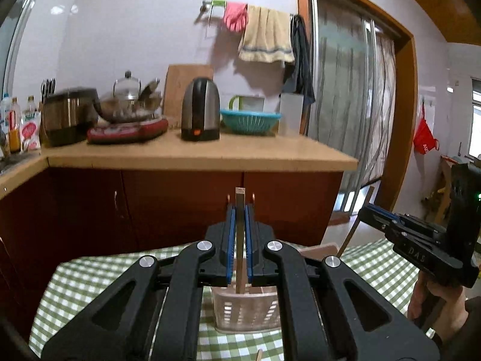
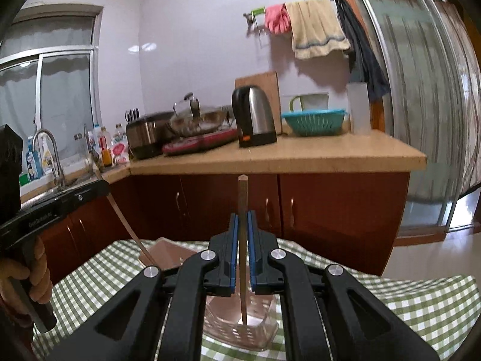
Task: Organize utensils
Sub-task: 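Lower both chopsticks tip-first into the beige basket, then open both tools to release the chopsticks inside the basket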
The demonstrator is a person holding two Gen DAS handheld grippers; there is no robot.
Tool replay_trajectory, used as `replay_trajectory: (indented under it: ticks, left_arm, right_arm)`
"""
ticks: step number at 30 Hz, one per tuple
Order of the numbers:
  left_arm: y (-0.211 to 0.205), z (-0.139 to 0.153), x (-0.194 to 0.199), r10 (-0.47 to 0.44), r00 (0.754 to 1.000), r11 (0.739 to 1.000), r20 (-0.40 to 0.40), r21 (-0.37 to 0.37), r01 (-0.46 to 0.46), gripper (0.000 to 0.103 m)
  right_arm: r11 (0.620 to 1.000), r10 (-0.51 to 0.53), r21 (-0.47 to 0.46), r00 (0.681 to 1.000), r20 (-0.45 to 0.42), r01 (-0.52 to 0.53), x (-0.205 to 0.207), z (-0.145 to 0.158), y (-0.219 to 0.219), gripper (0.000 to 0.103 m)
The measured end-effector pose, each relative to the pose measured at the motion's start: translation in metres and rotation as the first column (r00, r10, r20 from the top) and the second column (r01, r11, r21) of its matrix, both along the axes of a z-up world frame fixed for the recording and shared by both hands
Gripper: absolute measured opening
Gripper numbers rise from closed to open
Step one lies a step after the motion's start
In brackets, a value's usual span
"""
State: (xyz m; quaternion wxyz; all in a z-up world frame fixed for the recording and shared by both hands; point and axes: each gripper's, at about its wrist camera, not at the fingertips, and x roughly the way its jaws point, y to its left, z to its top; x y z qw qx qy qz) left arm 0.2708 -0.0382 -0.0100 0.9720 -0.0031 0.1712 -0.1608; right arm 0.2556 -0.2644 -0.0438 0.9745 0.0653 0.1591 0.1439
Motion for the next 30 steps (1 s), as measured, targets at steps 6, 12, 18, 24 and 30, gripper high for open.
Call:
replay_trajectory:
  ticks: [6, 12, 18, 24, 30]
  left_arm:
    - [0.003, -0.011, 0.001, 0.004, 1.0, 1.0, -0.03, 0.007, -0.004, 0.022]
    - [0.006, -0.014, -0.007, 0.019, 0.999, 1.0, -0.036, 0.008, -0.018, 0.047]
    - [0.01, -0.016, -0.021, 0.029, 0.999, 1.0, -0.041, 0.009, -0.028, 0.058]
    - [0.011, -0.016, -0.036, 0.035, 0.998, 0.999, -0.042, 0.011, -0.035, 0.064]
    - [0.013, -0.015, -0.056, 0.044, 0.999, 0.999, -0.03, 0.008, -0.044, 0.064]
  right_arm:
    - [1.0, -0.018, -0.008, 1.0, -0.01, 0.018, -0.003, 0.004, -0.003, 0.013]
    - [0.998, -0.06, -0.003, 0.998, -0.014, 0.06, -0.012, 0.008, -0.013, 0.045]
    - [0.997, -0.072, -0.012, 0.997, -0.019, 0.072, -0.026, 0.008, -0.02, 0.053]
    - [0.997, -0.077, -0.008, 0.997, -0.018, 0.077, -0.041, 0.01, -0.023, 0.056]
    - [0.997, -0.079, 0.004, 0.997, -0.003, 0.079, -0.064, 0.015, -0.023, 0.057]
